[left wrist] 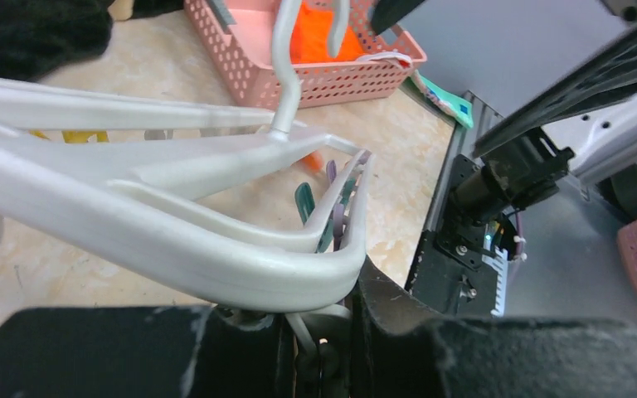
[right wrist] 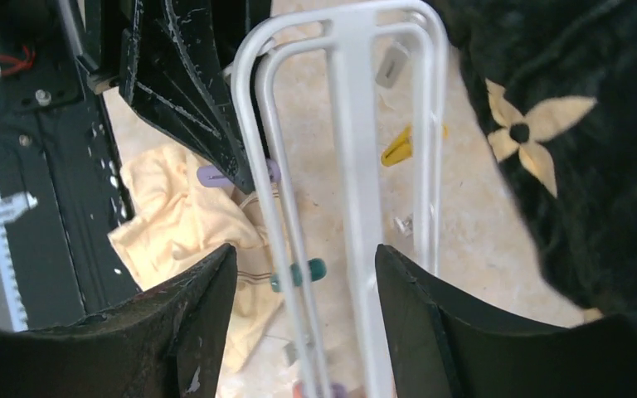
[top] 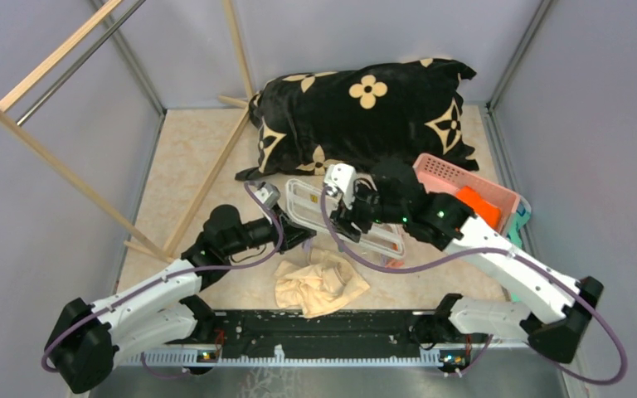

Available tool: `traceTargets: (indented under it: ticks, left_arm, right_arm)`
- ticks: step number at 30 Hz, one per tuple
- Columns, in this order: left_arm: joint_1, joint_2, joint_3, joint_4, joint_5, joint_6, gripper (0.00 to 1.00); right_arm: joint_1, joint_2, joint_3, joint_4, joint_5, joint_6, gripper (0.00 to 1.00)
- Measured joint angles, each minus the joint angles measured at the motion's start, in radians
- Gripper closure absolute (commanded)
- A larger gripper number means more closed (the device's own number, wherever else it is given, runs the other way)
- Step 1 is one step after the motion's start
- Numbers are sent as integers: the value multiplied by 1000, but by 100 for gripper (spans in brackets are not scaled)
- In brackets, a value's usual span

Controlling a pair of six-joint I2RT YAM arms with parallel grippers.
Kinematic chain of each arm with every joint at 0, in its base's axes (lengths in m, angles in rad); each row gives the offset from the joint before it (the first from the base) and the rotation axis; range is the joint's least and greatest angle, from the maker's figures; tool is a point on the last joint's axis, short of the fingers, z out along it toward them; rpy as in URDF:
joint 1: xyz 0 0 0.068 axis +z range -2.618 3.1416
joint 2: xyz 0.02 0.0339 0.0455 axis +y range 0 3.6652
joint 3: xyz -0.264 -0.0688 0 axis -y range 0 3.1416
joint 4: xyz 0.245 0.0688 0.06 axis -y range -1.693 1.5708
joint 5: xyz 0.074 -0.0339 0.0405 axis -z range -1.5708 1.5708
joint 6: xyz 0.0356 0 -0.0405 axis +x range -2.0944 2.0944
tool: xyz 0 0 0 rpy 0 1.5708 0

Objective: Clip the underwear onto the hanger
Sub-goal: Open the clamp at the hanger, then clamp the underwear onto the hanger.

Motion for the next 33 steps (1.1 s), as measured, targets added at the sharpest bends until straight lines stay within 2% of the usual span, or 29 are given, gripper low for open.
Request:
traceTargets:
  ticks: [6, 16, 24, 29, 33]
  left_arm:
    - [2, 24, -34, 40, -87, -40, 100]
    - [0, 59, -40, 73, -154, -89, 100]
    - [-3, -17, -99, 71, -241, -112, 100]
    - [-3, -40, -114, 65, -275, -112, 100]
    - [-2, -55, -132, 71, -346, -116, 100]
  right_arm:
    - [-6, -199, -233, 147, 47, 253, 51]
    - [-6, -256, -533, 211, 3, 575, 54]
    - [-48, -145, -550, 246, 60, 659, 54]
    - [-149, -11, -533, 262, 76, 644, 49]
    - [-187, 81, -450, 269, 93, 598, 46]
